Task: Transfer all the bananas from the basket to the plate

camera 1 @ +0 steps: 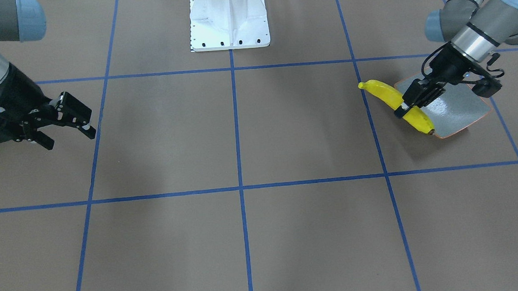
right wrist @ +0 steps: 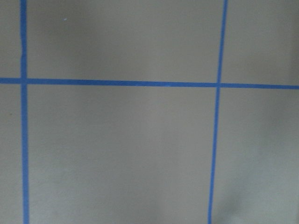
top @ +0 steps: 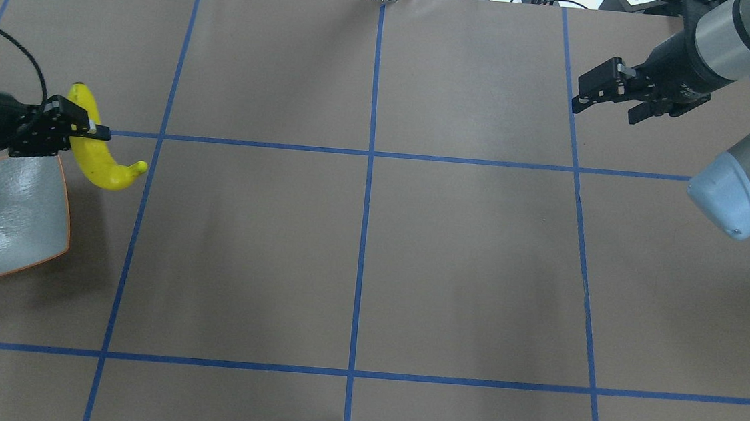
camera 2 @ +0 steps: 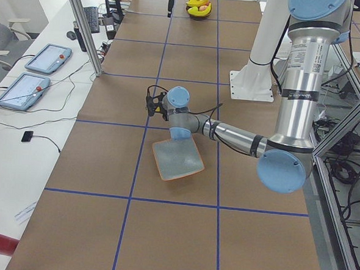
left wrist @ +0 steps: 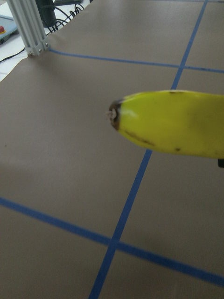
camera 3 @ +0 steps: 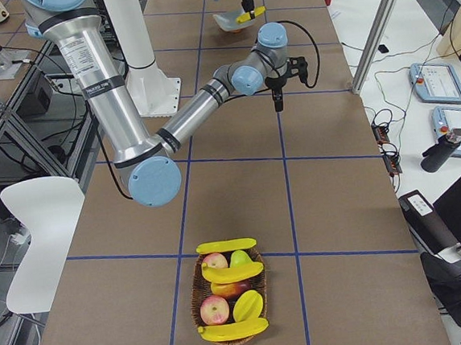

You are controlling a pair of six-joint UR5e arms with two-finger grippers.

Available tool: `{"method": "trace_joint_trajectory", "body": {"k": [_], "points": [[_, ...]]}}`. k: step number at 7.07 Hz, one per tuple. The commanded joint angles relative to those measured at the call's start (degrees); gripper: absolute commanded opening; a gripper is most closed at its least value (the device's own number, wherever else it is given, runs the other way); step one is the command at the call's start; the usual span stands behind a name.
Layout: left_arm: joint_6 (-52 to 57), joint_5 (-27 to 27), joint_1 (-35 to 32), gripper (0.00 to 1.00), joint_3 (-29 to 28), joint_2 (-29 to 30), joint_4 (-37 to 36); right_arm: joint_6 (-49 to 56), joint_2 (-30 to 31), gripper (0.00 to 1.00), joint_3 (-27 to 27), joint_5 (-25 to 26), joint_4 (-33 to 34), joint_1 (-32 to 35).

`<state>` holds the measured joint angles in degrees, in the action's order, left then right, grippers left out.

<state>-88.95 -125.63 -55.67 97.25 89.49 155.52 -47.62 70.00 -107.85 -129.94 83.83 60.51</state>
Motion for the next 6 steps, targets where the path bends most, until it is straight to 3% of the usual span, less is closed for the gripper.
{"method": "trace_joint_trajectory", "body": {"k": [1,6], "points": [[6.8,-1.2,-1.0,0.0,0.4,-7.8,0.2,3.7,2.3,0.99,1.4,0.7,0.0,0.4],[18.5,-0.7,-1.0,0.0,-5.0,-10.9,0.4,6.6,3.7,0.99,2.2,0.0,-0.5,0.3]]}}
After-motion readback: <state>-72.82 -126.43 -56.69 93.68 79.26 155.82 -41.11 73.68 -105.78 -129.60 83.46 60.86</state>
